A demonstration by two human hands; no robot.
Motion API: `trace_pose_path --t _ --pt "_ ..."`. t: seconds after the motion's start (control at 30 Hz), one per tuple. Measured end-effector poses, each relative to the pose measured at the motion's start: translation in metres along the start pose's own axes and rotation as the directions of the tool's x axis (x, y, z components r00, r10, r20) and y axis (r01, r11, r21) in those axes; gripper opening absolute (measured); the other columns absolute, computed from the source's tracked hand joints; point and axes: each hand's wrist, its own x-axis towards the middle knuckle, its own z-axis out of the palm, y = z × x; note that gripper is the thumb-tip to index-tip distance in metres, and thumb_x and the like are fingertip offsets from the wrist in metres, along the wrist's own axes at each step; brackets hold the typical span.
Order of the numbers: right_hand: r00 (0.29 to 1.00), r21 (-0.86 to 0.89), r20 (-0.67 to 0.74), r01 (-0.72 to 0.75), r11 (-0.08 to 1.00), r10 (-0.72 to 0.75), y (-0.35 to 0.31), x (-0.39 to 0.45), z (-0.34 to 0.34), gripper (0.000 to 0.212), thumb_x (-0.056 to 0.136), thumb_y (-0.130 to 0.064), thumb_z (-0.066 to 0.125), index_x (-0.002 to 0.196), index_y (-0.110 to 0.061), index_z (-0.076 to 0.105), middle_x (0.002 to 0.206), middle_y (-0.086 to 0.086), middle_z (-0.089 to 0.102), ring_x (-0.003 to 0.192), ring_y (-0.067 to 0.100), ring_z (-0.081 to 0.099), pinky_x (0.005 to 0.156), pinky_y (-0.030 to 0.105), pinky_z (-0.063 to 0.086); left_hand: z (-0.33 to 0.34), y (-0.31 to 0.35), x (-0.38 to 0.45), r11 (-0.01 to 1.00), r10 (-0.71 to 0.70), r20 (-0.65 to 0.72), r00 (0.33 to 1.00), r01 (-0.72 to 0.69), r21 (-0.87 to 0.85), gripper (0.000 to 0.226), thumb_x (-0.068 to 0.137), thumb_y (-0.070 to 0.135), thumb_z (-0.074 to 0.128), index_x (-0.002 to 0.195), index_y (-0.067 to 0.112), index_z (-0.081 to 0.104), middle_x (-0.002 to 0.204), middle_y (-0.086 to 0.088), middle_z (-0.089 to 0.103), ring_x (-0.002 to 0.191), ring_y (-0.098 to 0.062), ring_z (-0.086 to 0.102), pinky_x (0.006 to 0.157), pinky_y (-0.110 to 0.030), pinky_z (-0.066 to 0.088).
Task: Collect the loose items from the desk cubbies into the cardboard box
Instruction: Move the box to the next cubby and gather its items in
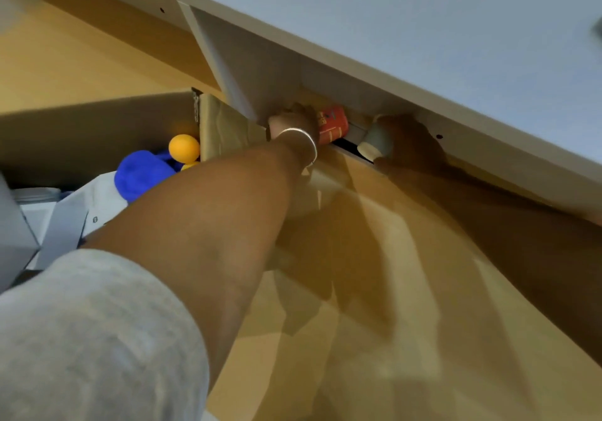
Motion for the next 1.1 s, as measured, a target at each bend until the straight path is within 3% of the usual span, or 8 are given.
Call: trace_pose_path --t 0.2,0.33,0.47,0.53,0.67,0.8,0.97,1.1 --pt "0.974 0.109 -0.017 -0.222 0.969 0.225 -0.013 -0.05 0.005 0.051 0.089 -0.018 0.057 0.139 -0.023 0.043 0.128 0.013 0.052 0.109 0.037 0.054 0.082 0.037 0.045 -0.007 0.005 -0.052 0.968 0.168 0.153 0.974 -0.193 0.162 0.047 0.084 0.015 0.058 0.131 0.011 0.05 0.129 -0.007 0.053 0.121 -0.032 0.049 0.078 -0.04 0.043" --pt "0.966 0.225 -0.115 -0.202 0.953 0.232 -0.024 -0.092 -0.004 0.034 0.092 -0.011 0.052 0.125 -0.012 0.06 0.122 0.013 0.063 0.107 0.034 0.058 0.085 0.032 0.046 -0.026 0.003 -0.092 0.968 0.21 0.183 0.961 -0.23 0.099 0.049 0.08 0.039 0.062 0.123 0.015 0.057 0.11 -0.006 0.059 0.1 -0.028 0.059 0.069 -0.034 0.045" --pt "0.938 0.348 -0.227 -0.174 0.921 0.263 -0.049 -0.13 -0.022 0.031 0.085 -0.007 0.058 0.115 -0.014 0.065 0.099 0.006 0.067 0.088 0.027 0.062 0.075 0.032 0.047 -0.059 -0.011 -0.137 0.945 0.326 -0.049 0.944 -0.327 -0.015 0.052 0.076 0.062 0.052 0.104 0.02 0.062 0.101 -0.004 0.062 0.09 -0.028 0.06 0.069 -0.031 0.043" --pt "0.921 0.414 -0.292 -0.121 0.902 0.258 -0.071 -0.142 -0.036 0.029 0.084 -0.007 0.059 0.111 -0.017 0.066 0.094 0.002 0.065 0.085 0.024 0.063 0.076 0.034 0.05 -0.079 -0.031 -0.165 0.925 0.35 -0.195 0.916 -0.37 -0.082 0.068 0.071 0.072 0.05 0.111 0.018 0.062 0.107 -0.008 0.062 0.096 -0.03 0.062 0.072 -0.032 0.04" --pt "0.874 0.52 -0.443 0.068 0.852 0.201 -0.134 -0.158 -0.066 0.026 0.085 -0.01 0.06 0.107 -0.023 0.065 0.09 -0.003 0.064 0.077 0.003 0.06 0.076 0.022 0.051 -0.103 -0.105 -0.213 0.903 0.332 -0.364 0.871 -0.405 -0.146 0.07 0.064 0.062 0.063 0.117 0.017 0.053 0.109 -0.009 0.053 0.091 -0.028 0.056 0.071 -0.032 0.038" --pt "0.836 0.562 -0.53 0.225 0.796 0.137 -0.216 -0.163 -0.091 0.026 0.087 -0.014 0.062 0.11 -0.026 0.062 0.092 -0.02 0.059 0.083 -0.01 0.057 0.072 0.006 0.046 -0.099 -0.209 -0.245 0.919 0.198 -0.403 0.893 -0.313 -0.241 0.061 0.061 0.056 0.065 0.108 0.018 0.056 0.097 -0.003 0.055 0.078 -0.024 0.056 0.065 -0.033 0.046" --pt "0.837 0.576 -0.547 0.358 0.735 0.021 -0.308 -0.153 -0.081 0.022 0.085 -0.009 0.06 0.104 -0.018 0.066 0.086 -0.013 0.062 0.078 0.001 0.061 0.073 0.016 0.05 -0.063 -0.311 -0.261 0.963 -0.023 -0.309 0.951 -0.063 -0.263 0.062 0.067 0.054 0.067 0.112 0.014 0.057 0.103 -0.013 0.061 0.083 -0.031 0.059 0.074 -0.042 0.053" --pt "0.912 0.507 -0.4 0.3 0.808 -0.088 -0.349 -0.146 -0.05 0.026 0.086 -0.007 0.058 0.109 -0.017 0.064 0.091 -0.006 0.064 0.082 0.01 0.061 0.078 0.028 0.052 -0.037 -0.349 -0.26 0.966 -0.125 -0.253 0.959 0.059 -0.251 0.064 0.076 0.055 0.064 0.12 0.011 0.051 0.115 -0.018 0.054 0.098 -0.038 0.056 0.084 -0.046 0.05"
